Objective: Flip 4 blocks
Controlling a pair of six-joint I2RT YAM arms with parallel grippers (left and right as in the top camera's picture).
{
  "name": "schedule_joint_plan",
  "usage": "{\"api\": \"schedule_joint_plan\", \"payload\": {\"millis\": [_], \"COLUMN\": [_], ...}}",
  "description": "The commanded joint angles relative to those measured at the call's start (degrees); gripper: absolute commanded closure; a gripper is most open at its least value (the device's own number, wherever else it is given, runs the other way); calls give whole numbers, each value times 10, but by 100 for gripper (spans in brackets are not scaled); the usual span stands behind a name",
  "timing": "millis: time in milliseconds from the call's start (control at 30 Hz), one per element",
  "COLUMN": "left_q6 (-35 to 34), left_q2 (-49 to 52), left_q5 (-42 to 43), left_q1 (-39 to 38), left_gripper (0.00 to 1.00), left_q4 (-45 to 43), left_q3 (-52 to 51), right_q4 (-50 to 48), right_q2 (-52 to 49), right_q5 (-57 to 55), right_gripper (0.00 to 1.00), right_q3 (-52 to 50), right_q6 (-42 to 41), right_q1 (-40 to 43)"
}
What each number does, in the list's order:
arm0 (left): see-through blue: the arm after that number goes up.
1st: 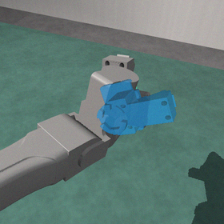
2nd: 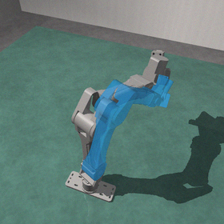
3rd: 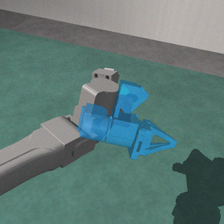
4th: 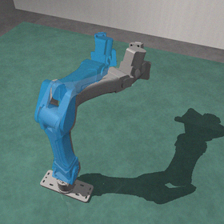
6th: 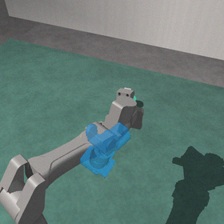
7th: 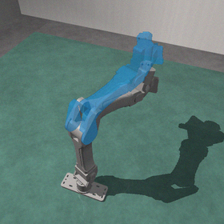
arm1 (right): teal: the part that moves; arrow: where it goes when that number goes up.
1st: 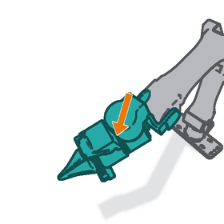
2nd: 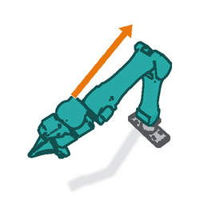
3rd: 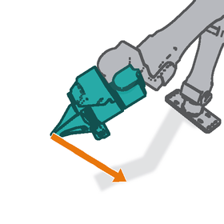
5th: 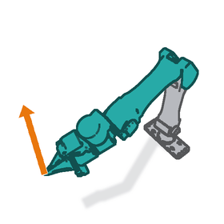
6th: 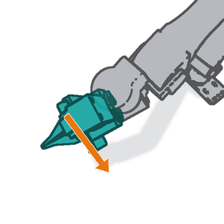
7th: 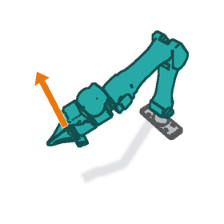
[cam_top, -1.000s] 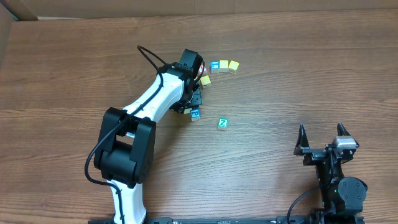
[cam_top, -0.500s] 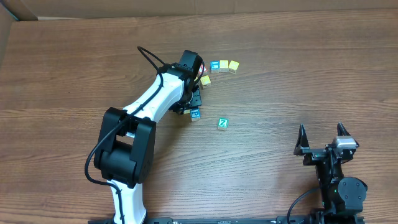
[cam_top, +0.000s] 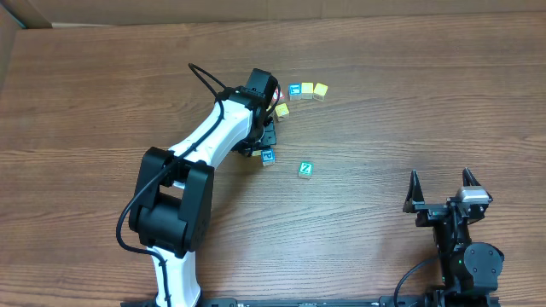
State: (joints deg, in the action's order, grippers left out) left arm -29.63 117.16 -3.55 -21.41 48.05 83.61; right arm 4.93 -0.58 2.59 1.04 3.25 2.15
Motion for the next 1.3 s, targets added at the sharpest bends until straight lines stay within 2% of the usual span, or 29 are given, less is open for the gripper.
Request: {"api": "schedule_joint_plan", "payload": {"millis": [0, 133, 500, 800, 1267], "left_q6": [9, 12, 26, 39, 40], "left_q2": [-3, -3, -4, -31, -94], "left_q5": [-9, -9, -9, -11, 17], "left_q1": [-4, -2, 18, 28, 4], "left_gripper": [73, 84, 87, 85, 85], "left_q4": [1, 1, 51, 148, 265], "left_q3": [-6, -6, 27, 104, 103], "right_q4": [-3, -3, -3, -3, -3], "right_q2": [4, 4, 4, 4, 4], "right_q5": [1, 1, 1, 1, 1], "right_gripper": [0, 0, 0, 0, 0], "right_q3": [-6, -6, -6, -6, -6], "right_q6": [2, 2, 2, 2, 2], "right_q1": [-3, -3, -3, -3, -3]}}
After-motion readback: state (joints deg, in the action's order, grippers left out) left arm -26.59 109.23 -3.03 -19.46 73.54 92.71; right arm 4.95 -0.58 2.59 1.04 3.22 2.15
